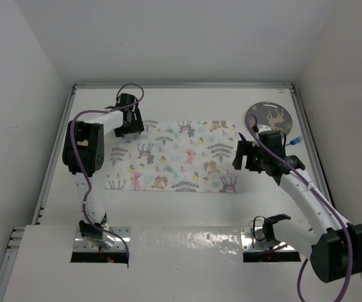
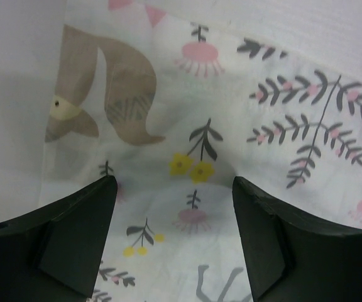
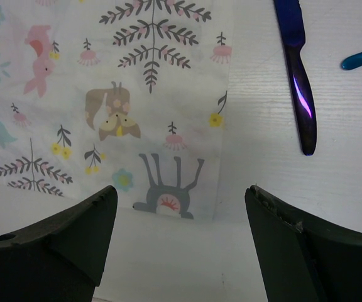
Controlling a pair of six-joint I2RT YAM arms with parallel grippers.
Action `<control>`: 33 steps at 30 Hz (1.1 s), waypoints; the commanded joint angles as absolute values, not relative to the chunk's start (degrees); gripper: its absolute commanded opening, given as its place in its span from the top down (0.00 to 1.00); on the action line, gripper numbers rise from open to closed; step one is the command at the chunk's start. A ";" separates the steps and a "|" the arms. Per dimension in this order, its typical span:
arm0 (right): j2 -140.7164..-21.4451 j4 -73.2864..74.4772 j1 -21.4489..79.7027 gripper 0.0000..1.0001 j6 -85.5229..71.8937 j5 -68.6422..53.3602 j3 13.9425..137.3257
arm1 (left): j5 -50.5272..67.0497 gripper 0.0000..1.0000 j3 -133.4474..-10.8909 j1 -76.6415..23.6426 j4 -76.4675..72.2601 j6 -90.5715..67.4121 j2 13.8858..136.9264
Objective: Set the dinner table for one person
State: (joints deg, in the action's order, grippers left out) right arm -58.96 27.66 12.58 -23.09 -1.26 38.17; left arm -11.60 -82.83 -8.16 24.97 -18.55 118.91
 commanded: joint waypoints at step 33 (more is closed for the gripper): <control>-45.26 37.71 12.92 0.18 -24.87 -1.23 41.31 | -9.67 0.24 -96.58 -45.61 13.88 -7.82 129.09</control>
